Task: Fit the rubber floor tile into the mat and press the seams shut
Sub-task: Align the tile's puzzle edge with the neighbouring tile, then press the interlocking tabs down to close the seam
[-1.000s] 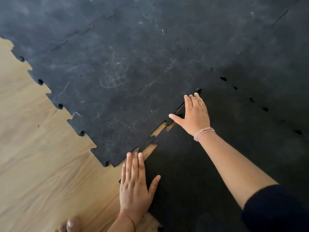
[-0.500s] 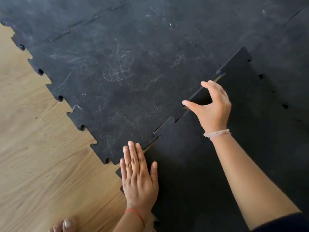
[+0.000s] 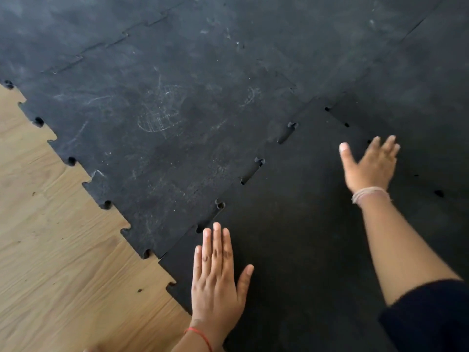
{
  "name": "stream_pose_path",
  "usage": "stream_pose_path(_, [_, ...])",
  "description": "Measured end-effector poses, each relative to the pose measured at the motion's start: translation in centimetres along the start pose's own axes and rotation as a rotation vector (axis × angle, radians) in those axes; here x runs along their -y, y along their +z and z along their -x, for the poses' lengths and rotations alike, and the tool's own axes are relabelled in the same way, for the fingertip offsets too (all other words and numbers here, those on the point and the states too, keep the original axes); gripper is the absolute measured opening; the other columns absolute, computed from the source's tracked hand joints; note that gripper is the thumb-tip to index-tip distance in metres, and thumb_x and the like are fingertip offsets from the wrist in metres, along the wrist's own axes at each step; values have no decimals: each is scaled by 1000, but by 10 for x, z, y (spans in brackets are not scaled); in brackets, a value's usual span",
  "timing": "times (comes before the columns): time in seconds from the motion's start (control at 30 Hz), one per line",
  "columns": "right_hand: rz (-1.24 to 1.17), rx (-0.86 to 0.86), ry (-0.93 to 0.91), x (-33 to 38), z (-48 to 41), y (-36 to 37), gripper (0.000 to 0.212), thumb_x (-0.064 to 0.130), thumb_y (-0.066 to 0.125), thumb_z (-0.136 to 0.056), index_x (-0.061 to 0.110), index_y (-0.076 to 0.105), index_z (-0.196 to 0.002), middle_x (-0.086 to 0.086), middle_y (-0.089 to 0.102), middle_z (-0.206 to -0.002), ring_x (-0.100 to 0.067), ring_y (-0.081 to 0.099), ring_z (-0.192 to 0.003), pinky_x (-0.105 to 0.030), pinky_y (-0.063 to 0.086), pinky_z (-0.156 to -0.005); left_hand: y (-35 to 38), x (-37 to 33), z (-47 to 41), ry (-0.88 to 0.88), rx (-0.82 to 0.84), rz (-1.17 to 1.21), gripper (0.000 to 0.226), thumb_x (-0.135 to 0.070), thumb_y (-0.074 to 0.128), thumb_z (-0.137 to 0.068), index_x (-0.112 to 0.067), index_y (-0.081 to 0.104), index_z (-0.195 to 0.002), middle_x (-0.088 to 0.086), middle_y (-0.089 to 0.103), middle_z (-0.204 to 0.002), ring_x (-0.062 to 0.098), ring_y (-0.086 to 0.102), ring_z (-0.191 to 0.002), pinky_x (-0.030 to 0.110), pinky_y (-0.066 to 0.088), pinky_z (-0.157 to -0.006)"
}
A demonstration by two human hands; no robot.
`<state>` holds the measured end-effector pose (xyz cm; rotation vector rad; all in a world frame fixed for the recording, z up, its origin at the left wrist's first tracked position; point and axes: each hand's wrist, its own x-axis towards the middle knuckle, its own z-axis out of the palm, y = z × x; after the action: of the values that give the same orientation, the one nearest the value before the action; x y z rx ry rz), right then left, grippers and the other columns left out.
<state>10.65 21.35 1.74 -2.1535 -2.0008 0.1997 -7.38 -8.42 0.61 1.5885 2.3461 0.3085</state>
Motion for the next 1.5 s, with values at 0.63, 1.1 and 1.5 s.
stream_pose_path(0.63, [120, 211, -178, -23, 21, -27, 86, 65, 27, -86, 9, 4, -147, -15, -9, -155, -30, -9, -141, -43, 1, -113, -12, 24, -17, -71, -67, -23, 81, -61, 26, -84, -3, 20, -139, 13, 16, -148, 22, 4, -139, 37, 3, -111])
stream_pose_path(1.1, [171, 333, -810, 135, 124, 14, 96, 82, 30, -67, 8, 50, -125, -14, 41, -143, -27, 31, -134, -43, 11, -114, -19, 37, -4, -453, -219, 131, 52, -38, 64, -80, 5, 52, -106, 24, 49, -99, 43, 44, -96, 56, 40, -86])
stream_pose_path(1.5, [-143, 63, -755, 146, 154, 3, 60, 44, 83, -57, 0, 63, -94, -13, 68, -76, -32, 64, -75, -42, 49, -81, -7, 21, 1, 31, 5, -92, 74, -57, 29, -88, -8, 18, -142, 11, 17, -149, 23, 4, -138, 36, 3, -109])
